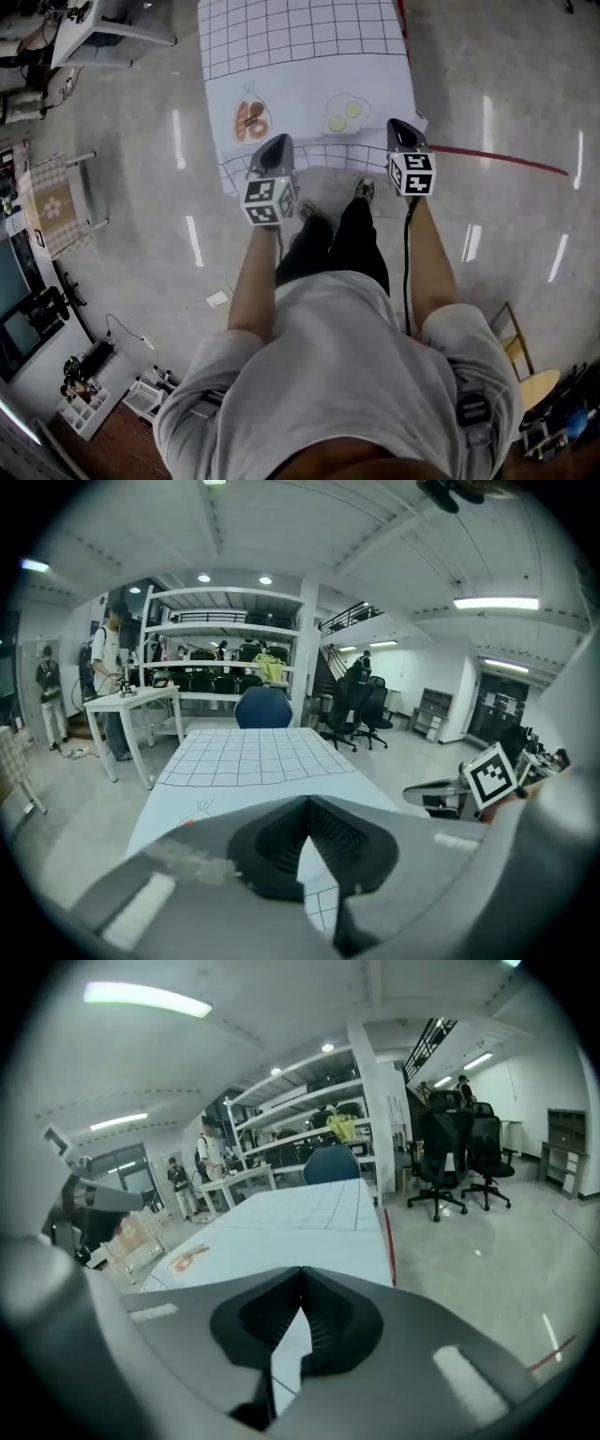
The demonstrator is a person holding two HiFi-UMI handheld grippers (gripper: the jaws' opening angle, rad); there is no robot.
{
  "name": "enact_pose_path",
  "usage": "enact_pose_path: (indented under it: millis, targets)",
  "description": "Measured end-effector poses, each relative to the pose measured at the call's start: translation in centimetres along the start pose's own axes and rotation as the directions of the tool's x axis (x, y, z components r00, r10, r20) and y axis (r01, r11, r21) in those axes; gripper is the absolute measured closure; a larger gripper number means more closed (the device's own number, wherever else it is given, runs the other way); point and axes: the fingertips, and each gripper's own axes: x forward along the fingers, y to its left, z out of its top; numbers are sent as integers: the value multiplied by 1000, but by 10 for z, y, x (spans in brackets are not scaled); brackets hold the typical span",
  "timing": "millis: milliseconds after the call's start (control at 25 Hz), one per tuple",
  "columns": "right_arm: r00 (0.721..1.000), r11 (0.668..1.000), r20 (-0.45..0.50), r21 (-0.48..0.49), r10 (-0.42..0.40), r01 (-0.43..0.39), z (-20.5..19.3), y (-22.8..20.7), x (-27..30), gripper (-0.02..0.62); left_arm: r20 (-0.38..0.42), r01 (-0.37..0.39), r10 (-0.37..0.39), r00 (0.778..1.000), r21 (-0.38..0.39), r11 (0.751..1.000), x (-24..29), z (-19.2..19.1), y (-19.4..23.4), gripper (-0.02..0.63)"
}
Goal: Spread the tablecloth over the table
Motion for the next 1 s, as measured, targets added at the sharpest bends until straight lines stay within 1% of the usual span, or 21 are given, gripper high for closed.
enact_pose_path:
  millis: [120, 200, 280, 360, 400, 480, 560, 680, 800, 920, 1000]
  targets:
    - [997, 998, 80, -54, 18, -14, 46, 30, -5, 589, 47, -28, 29, 998, -27, 999, -2, 15, 5, 584]
    - [992, 996, 122, -87, 41, -31, 77, 53, -9, 589, 69, -28, 31, 997, -54, 998, -3, 23, 7, 585]
    - [980, 993, 189, -110, 68, -47, 114, 79, -23, 589, 104, -19, 28, 994, -82, 996, -10, 36, 10, 584]
    - [960, 989, 267, -139, 83, -46, 152, 109, -45, 589, 158, -6, 20, 987, -94, 996, -24, 58, 9, 584]
    - [950, 987, 300, -155, 83, -37, 170, 123, -57, 589, 189, 4, 13, 982, -88, 996, -32, 72, 8, 584]
    - [932, 982, 354, -186, 76, -9, 199, 150, -74, 589, 256, 17, -3, 967, -54, 998, -45, 104, 4, 584]
    - [915, 976, 397, -216, 76, 13, 225, 174, -88, 591, 323, 12, -7, 946, -12, 1000, -59, 137, 4, 586]
    - [890, 966, 445, -256, 97, 23, 255, 205, -102, 591, 391, 3, -7, 920, 12, 1000, -78, 176, 6, 584]
    - [881, 960, 462, -280, 103, 34, 270, 223, -108, 591, 433, 28, -37, 901, 29, 999, -93, 198, 3, 584]
    - [870, 955, 479, -294, 115, 36, 284, 236, -117, 591, 452, 45, -62, 890, 47, 998, -103, 208, 0, 586]
    - [860, 952, 496, -304, 118, 44, 295, 242, -124, 591, 465, 42, -67, 883, 63, 997, -109, 215, 0, 585]
